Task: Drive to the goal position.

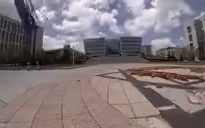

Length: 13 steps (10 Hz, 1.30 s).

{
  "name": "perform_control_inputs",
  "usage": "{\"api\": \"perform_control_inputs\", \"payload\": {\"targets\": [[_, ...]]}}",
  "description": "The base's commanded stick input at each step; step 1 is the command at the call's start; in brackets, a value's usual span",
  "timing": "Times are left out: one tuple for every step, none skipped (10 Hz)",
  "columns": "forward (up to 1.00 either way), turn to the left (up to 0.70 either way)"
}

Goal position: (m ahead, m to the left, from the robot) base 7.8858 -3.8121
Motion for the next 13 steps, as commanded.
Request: {"api": "perform_control_inputs", "payload": {"targets": [[0.7, 0.27], [0.7, 0.16], [0.7, 0.04], [0.7, 0.02], [0.7, 0.02], [0.7, 0.02], [0.7, 0.02], [0.7, 0.15], [0.7, 0.1], [0.7, 0.02], [0.7, 0.0], [0.7, 0.0], [0.7, 0.0]]}}
